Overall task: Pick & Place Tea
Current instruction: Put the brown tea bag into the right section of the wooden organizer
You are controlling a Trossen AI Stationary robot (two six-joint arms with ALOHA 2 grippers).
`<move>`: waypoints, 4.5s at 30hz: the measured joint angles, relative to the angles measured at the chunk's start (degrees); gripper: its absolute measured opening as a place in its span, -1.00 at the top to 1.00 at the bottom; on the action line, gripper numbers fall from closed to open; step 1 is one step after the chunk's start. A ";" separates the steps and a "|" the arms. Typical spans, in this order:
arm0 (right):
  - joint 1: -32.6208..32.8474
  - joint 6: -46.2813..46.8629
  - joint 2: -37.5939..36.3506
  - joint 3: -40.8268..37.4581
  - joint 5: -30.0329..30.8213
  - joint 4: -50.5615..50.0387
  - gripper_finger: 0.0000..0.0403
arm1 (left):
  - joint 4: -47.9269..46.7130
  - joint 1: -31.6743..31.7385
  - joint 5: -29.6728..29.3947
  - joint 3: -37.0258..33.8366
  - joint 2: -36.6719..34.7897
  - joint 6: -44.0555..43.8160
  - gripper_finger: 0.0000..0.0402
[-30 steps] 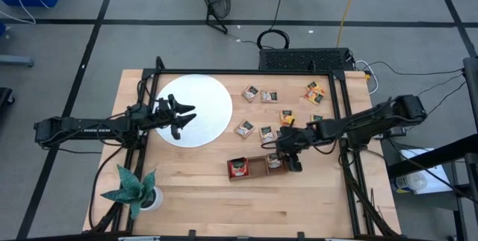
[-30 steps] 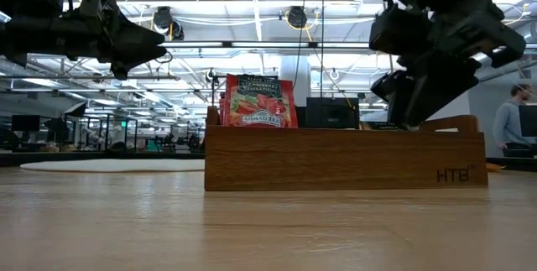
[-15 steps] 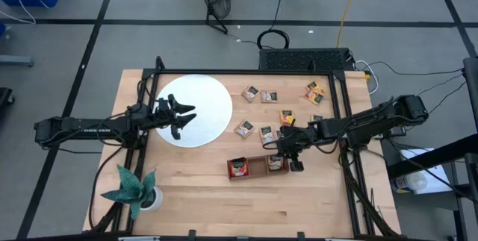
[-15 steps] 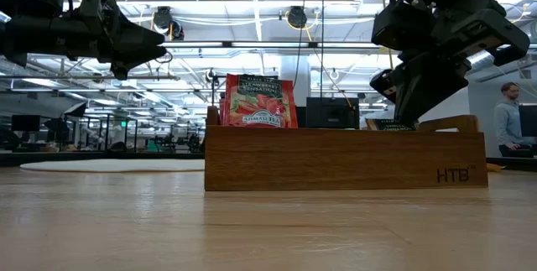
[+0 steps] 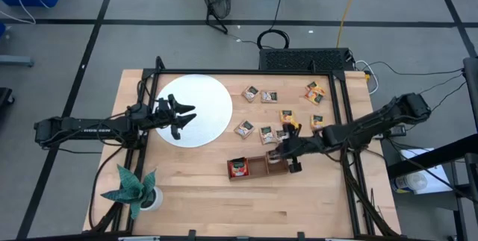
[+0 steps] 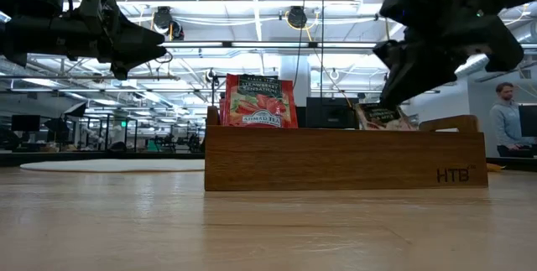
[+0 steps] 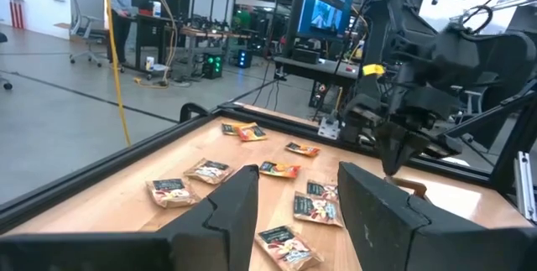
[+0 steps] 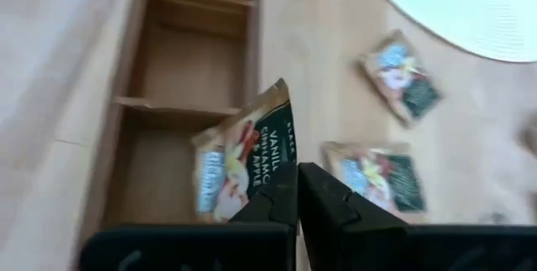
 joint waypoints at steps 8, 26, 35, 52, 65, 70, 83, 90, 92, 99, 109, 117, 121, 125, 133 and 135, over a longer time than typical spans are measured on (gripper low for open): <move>6.14 4.61 2.61 -0.44 12.38 0.07 1.00 | 0.00 0.02 0.00 0.00 0.00 0.00 0.17; 7.55 3.03 2.38 -2.93 19.54 5.93 0.94 | 0.00 0.02 0.00 0.00 0.02 -0.02 0.17; 7.64 3.53 2.38 -2.93 15.00 5.96 0.86 | 0.00 0.02 0.00 0.00 0.02 0.00 0.17; 0.48 6.57 13.40 20.23 -12.08 -21.91 1.00 | -0.15 0.00 0.00 0.00 0.02 -0.01 0.17; 3.00 9.89 28.82 27.50 -18.96 -30.48 1.00 | -0.17 0.00 0.00 0.00 0.02 0.00 0.17; 2.30 8.69 31.10 27.58 -17.49 -30.32 1.00 | -0.17 0.00 0.00 0.00 0.00 0.00 0.17; 6.40 16.77 31.21 27.39 10.84 -30.79 1.00 | -0.22 0.02 0.00 0.00 0.02 0.00 0.17; 7.99 16.45 31.28 27.39 17.04 -29.28 1.00 | -0.22 0.02 0.00 0.00 0.01 -0.01 0.17; 7.78 16.03 31.28 27.39 13.01 -28.77 1.00 | -0.22 0.02 0.00 0.00 0.02 -0.02 0.17; 6.85 12.39 31.15 27.39 -3.03 -27.52 1.00 | -0.22 0.02 -0.01 0.00 0.02 -0.01 0.17; 3.39 10.41 31.38 25.12 -8.21 -23.08 1.00 | -0.22 0.02 -0.01 0.00 0.01 0.00 0.17; 4.64 11.98 31.00 23.14 0.43 -20.30 1.00 | -0.24 0.02 0.00 0.00 0.02 -0.01 0.17; 5.90 11.73 29.76 22.97 1.25 -20.59 1.00 | -0.24 0.00 0.00 0.00 0.02 -0.02 0.17; 6.88 11.31 27.14 22.93 0.99 -20.68 1.00 | -0.24 0.00 0.00 0.00 0.02 -0.01 0.17; 6.78 10.54 23.59 22.97 -2.38 -18.85 1.00 | -0.23 0.01 0.00 0.00 0.01 -0.01 0.17; 6.78 10.35 23.41 22.99 -4.93 -17.69 1.00 | -0.23 0.00 -0.01 0.00 0.01 -0.01 0.17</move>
